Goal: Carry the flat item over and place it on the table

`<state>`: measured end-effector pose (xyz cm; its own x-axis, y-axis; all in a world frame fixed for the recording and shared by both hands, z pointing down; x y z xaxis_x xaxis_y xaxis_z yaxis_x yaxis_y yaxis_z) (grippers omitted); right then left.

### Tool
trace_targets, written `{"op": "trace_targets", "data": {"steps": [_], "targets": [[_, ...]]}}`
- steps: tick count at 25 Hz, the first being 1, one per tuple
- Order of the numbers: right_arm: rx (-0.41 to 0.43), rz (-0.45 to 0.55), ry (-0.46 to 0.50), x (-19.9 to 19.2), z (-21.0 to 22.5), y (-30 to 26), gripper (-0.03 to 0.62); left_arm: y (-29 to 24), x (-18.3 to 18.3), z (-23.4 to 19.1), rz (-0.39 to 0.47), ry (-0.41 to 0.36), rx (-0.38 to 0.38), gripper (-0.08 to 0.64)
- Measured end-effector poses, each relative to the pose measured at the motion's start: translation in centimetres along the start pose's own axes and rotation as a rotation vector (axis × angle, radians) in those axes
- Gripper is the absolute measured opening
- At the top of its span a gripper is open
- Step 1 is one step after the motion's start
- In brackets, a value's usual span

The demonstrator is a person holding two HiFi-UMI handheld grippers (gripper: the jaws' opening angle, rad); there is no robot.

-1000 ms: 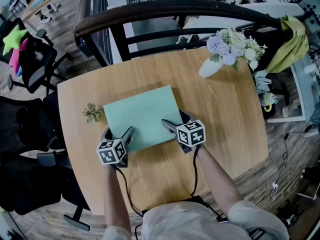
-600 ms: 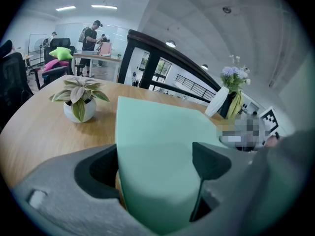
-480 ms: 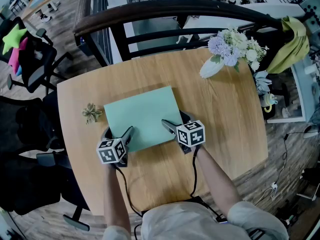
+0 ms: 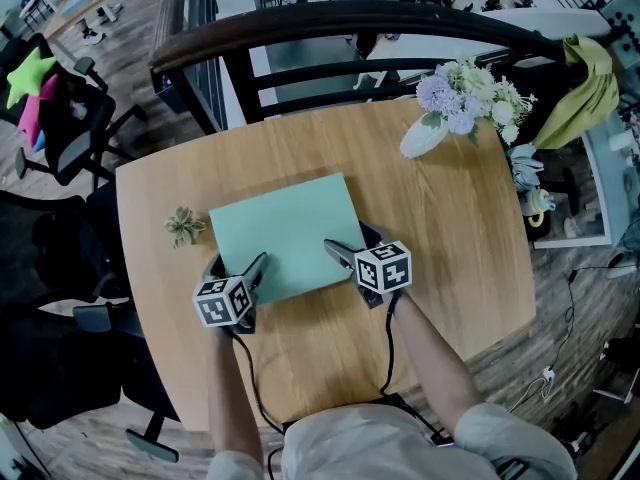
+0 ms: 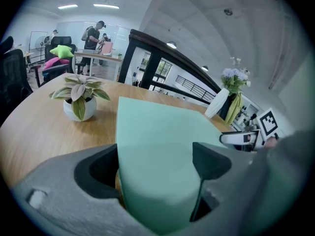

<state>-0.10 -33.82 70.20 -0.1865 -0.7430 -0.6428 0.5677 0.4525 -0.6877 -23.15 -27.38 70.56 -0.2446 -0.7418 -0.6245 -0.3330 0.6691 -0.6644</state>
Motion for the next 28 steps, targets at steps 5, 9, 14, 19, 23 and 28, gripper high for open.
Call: {"op": "trace_targets", "data": {"steps": [5,9,14,19,23,28], "targets": [[0.002,0.007,-0.023,0.0,0.2,0.2,0.405,0.4,0.1,0.0,0.017,-0.008,0.022,0.477],[-0.016,0.013,-0.020,-0.1,0.6,0.9,0.397,1.3,-0.1,-0.2,0.020,-0.019,0.051,0.477],[-0.020,0.023,-0.018,-0.3,0.6,1.9,0.385,2.9,-0.6,-0.1,0.034,-0.016,0.078,0.471],[-0.026,0.036,-0.005,-0.6,0.0,3.0,0.379,4.3,-1.5,0.4,0.047,-0.002,0.097,0.456],[-0.029,0.046,0.010,-0.9,-0.6,4.1,0.374,5.7,-2.1,1.0,0.056,-0.003,0.118,0.452],[-0.045,0.063,0.051,-1.6,-1.1,5.8,0.365,7.0,-3.1,2.2,0.075,-0.014,0.146,0.433]]}}
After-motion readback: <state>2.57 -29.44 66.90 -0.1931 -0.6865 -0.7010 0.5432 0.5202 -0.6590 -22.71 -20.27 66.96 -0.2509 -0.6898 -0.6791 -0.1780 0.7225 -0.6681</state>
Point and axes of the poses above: the fingertips, and each gripper's own axes: y backward along the fingers, z to its right, x out of its top, the point moved 2 cm from there along y, backward along the fingers, and after that the axes turned 2 degrees about -x, right-handed, at the moved point
